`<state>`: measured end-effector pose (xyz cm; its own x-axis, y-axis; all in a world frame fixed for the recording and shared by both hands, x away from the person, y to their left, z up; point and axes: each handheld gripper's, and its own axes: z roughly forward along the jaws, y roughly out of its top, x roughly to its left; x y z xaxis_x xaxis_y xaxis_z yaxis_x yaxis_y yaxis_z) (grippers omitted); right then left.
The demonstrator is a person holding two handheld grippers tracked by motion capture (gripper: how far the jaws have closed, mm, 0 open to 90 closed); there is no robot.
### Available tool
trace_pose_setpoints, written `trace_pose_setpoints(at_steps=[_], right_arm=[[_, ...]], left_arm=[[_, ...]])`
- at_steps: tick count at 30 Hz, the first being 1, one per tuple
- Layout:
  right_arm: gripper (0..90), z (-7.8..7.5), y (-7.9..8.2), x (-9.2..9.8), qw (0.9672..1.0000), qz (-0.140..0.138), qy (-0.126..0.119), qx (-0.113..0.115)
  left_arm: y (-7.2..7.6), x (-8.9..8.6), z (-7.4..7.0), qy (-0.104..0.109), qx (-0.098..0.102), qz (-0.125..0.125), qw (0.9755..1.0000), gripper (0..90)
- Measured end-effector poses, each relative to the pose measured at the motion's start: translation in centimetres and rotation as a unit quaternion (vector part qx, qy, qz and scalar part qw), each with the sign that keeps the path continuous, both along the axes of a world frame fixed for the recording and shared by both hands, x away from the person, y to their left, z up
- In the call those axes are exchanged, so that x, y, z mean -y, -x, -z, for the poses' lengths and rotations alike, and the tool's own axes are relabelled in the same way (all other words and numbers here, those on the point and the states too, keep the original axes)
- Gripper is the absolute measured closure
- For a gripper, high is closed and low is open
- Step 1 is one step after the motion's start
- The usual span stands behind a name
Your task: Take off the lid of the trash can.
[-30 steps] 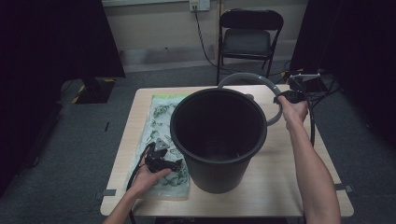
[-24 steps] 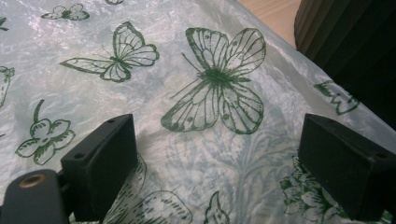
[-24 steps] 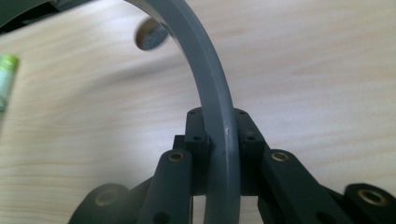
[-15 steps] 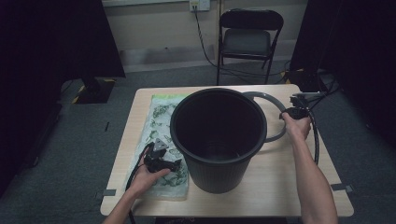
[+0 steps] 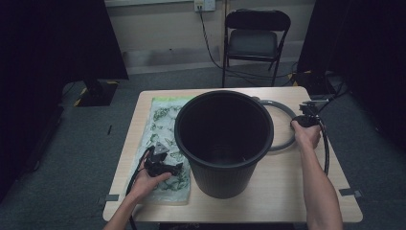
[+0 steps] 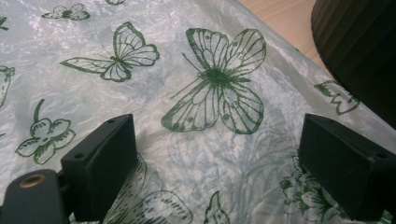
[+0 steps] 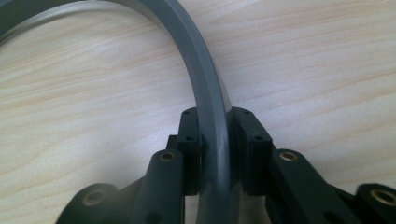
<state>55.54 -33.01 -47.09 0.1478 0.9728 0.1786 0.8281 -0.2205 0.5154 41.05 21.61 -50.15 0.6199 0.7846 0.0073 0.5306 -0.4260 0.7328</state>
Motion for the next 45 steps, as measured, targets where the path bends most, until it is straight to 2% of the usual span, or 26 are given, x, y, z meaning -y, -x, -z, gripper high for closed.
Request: trace_pose_setpoints(at_steps=[4, 6, 8, 11, 13, 14, 15, 18, 20, 22, 24, 25, 27, 28, 30, 31, 34, 36, 37, 38, 39, 40, 41, 42, 43, 45], right_arm=[[54.1, -0.1, 0.0, -0.2, 0.9999, -0.010, -0.011, 0.001], [52.4, -0.1, -0.1, -0.1, 0.9998, -0.014, -0.015, -0.002], [47.8, -0.3, 0.1, -0.1, 0.9997, -0.023, -0.008, -0.003], [43.7, -0.7, 0.5, 0.0, 0.9993, -0.036, -0.001, 0.013], [43.0, -1.5, 1.0, -0.2, 0.9979, -0.053, 0.023, 0.030], [42.7, -2.0, 1.4, -0.2, 0.9970, -0.061, 0.019, 0.044], [42.0, -2.3, 1.6, -0.3, 0.9965, -0.067, 0.017, 0.047], [41.0, -3.2, 2.7, -1.2, 0.9928, -0.103, 0.028, 0.055], [41.5, -3.6, 3.8, -1.9, 0.9906, -0.117, 0.021, 0.068], [41.9, -3.7, 4.9, -2.5, 0.9874, -0.137, 0.025, 0.075], [44.4, -3.6, 6.3, -3.0, 0.9847, -0.144, 0.033, 0.092], [44.4, -3.5, 6.9, -3.2, 0.9841, -0.147, 0.029, 0.096], [44.6, -3.2, 8.0, -3.6, 0.9820, -0.161, 0.027, 0.095], [45.3, -3.0, 8.6, -3.7, 0.9808, -0.166, 0.029, 0.097], [45.9, -2.6, 9.8, -4.0, 0.9785, -0.178, 0.026, 0.100], [47.1, -2.4, 10.5, -4.2, 0.9785, -0.178, 0.022, 0.102], [48.2, -1.8, 12.3, -4.9, 0.9745, -0.199, 0.026, 0.101], [49.1, -1.1, 13.5, -5.3, 0.9718, -0.209, 0.016, 0.108], [49.1, -0.7, 13.9, -5.8, 0.9709, -0.214, 0.017, 0.106], [48.8, -0.3, 14.2, -6.2, 0.9691, -0.223, 0.022, 0.103], [48.2, 0.3, 14.6, -6.7, 0.9677, -0.230, 0.024, 0.099], [47.6, 0.6, 14.8, -7.0, 0.9669, -0.235, 0.022, 0.098], [47.6, 0.6, 14.8, -7.0, 0.9669, -0.235, 0.022, 0.098], [44.8, 1.2, 15.1, -8.0, 0.9621, -0.255, 0.028, 0.092], [43.8, 1.3, 15.2, -8.3, 0.9597, -0.263, 0.032, 0.095], [43.0, 1.5, 15.4, -8.8, 0.9570, -0.271, 0.036, 0.098]], left_arm=[[0.0, 0.1, 0.0, 0.003, 0.000, -0.002, 1.0000, 10.9], [0.0, 0.1, 0.1, 0.006, -0.001, -0.004, 1.0000, 10.9], [0.0, -0.1, 0.0, 0.004, 0.001, -0.005, 1.0000, 10.9], [-0.1, -0.2, 0.0, 0.002, 0.000, -0.006, 1.0000, 10.9], [-0.2, -0.4, 0.0, 0.003, -0.001, -0.004, 1.0000, 10.9], [-0.2, -0.3, 0.1, 0.005, -0.001, -0.007, 1.0000, 10.9], [-0.2, -0.5, 0.0, 0.003, 0.000, -0.006, 1.0000, 10.8], [-0.3, -0.6, 0.0, 0.004, -0.002, -0.007, 1.0000, 10.9], [-0.3, -0.7, 0.0, 0.002, 0.000, -0.008, 1.0000, 10.9], [-0.3, -0.9, 0.0, -0.001, -0.001, -0.005, 1.0000, 10.9], [-0.3, -1.0, 0.0, 0.003, -0.005, -0.008, 0.9999, 10.8], [-0.4, -1.1, 0.0, 0.000, -0.001, -0.008, 1.0000, 10.9], [-0.4, -1.3, 0.0, 0.002, 0.000, -0.008, 1.0000, 10.8], [-0.3, -1.4, 0.0, 0.004, -0.006, -0.009, 0.9999, 10.8], [-0.4, -1.5, 0.0, 0.000, -0.001, -0.009, 1.0000, 10.9], [-0.4, -1.5, 0.0, 0.002, -0.001, -0.014, 0.9999, 10.9], [-0.3, -1.5, -0.5, -0.011, -0.019, -0.022, 0.9995, 14.6], [-0.3, -1.5, -0.9, -0.005, -0.022, -0.018, 0.9996, 22.4], [-0.3, -1.4, -1.1, 0.005, -0.015, -0.018, 0.9997, 22.8], [-0.2, -1.1, -1.3, 0.017, -0.021, -0.018, 0.9995, 22.7], [-0.3, -0.9, -1.4, 0.016, -0.012, -0.014, 0.9997, 22.7], [-0.3, -0.6, -1.5, 0.028, -0.014, -0.008, 0.9995, 22.5], [-0.3, -0.6, -1.5, 0.028, -0.014, -0.008, 0.9995, 22.3], [-0.4, 0.2, -1.8, 0.035, -0.014, 0.002, 0.9993, 22.0], [-0.4, 0.4, -1.8, 0.027, -0.011, 0.012, 0.9995, 21.4], [-0.4, 1.2, -1.6, 0.019, -0.003, 0.022, 0.9996, 21.1]])
